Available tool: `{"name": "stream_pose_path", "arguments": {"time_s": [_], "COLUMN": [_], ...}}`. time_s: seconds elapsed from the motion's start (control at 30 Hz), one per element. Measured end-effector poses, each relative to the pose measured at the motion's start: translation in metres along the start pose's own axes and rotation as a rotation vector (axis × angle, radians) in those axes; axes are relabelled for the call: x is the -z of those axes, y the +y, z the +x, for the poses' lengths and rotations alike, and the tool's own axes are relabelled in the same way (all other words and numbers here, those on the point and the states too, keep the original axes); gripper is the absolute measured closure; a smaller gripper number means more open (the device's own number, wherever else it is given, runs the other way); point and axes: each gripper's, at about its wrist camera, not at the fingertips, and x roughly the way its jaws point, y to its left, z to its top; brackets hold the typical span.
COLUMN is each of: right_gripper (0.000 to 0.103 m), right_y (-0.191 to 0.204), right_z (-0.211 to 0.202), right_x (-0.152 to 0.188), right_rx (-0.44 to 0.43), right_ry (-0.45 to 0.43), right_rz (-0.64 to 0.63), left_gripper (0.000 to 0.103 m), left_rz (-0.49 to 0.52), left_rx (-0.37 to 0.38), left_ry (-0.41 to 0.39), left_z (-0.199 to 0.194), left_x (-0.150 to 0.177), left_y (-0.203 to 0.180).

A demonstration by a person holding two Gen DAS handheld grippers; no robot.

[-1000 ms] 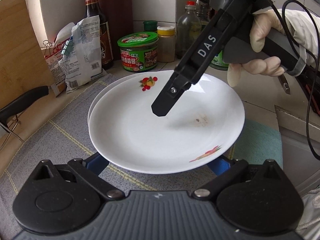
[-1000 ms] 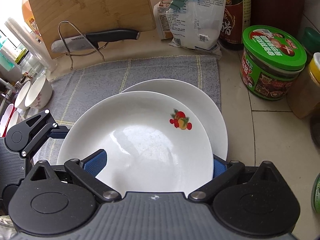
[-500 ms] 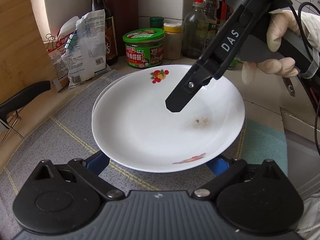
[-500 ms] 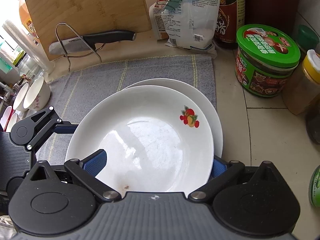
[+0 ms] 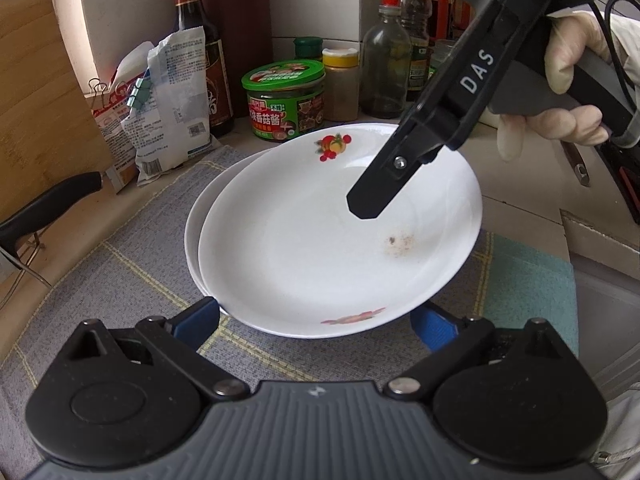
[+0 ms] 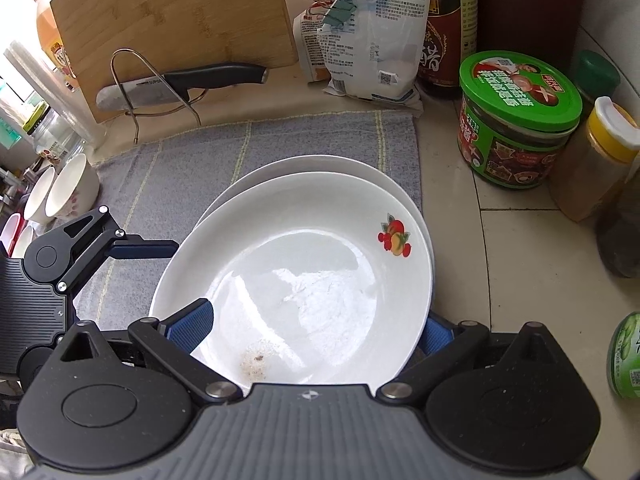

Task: Organize plates and bowls
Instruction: 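Lower the fruit-decal plate onto the stacked plates with the right gripper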

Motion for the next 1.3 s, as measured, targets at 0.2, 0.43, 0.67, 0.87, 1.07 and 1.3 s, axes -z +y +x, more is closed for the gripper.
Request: {"name": "stream_pose_path", "arguments": {"time_s": [0.2, 0.43, 0.67, 0.87, 1.07, 1.3], "right_gripper": [0.0, 0.0, 0.0, 0.0, 0.0, 0.0], "right_y": [0.003, 0.006, 0.009, 0.01, 0.012, 0.012], "right_z": [-0.005, -0.006, -0.005, -0.003, -0.001, 0.001], "right_x": [0.004, 0.006, 0.008, 0.008, 0.007, 0.007], "right_rx": [0.006, 0.017, 0.028, 0.038, 0.052, 0.069], "right_ry": [-0.002, 0.006, 0.016, 0.029, 0.043, 0.058], "right_rz": [0.0, -0.005, -0.012, -0.008, -0.005, -0.002], "left_gripper": [0.002, 0.002, 0.002, 0.002, 0.002, 0.002], "left_rz": [0.011, 0.014, 0.008, 0.008, 0.004, -0.003], "left_rx": [0.006, 0.019, 0.009, 0.012, 0.011, 0.002], "left_ry": [-0.018, -0.034, -0.037, -0.044, -0.05, -0.054], "left_z": [0.001, 0.003, 0.0, -0.001, -0.001, -0.002], "left_x": [-0.004, -0.006, -0.003, -0.003, -0.004, -0.004], "left_y": [-0.002, -0.005, -0.004, -0.005, -0.006, -0.005]}}
